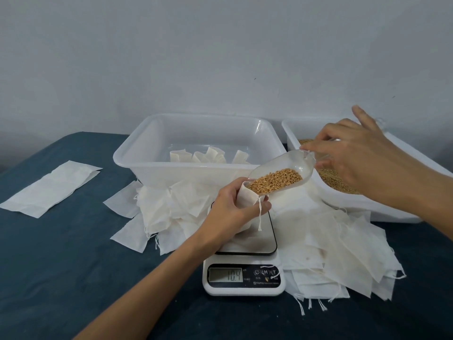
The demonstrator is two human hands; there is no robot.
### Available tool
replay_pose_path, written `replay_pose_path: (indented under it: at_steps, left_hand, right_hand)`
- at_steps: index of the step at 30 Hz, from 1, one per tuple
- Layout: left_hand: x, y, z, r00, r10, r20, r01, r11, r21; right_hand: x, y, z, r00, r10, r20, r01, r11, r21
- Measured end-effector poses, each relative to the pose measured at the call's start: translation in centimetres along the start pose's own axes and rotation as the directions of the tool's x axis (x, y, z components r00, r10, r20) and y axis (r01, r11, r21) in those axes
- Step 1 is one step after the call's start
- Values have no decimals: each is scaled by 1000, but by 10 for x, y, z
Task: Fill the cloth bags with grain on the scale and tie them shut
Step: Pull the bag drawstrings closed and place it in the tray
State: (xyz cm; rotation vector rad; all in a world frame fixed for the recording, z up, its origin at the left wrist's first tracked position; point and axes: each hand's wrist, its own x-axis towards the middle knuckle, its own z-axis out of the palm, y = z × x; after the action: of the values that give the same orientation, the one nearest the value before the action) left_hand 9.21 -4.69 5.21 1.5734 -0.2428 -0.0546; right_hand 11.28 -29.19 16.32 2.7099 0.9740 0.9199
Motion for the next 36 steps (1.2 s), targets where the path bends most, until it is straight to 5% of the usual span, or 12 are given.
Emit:
replay_pose_path:
  at_steps: [36]
  left_hand:
    - [0,1,-2,999,0,34,2,998,-64]
  right_hand:
    - [1,0,3,999,-15,-33,14,1000,-24]
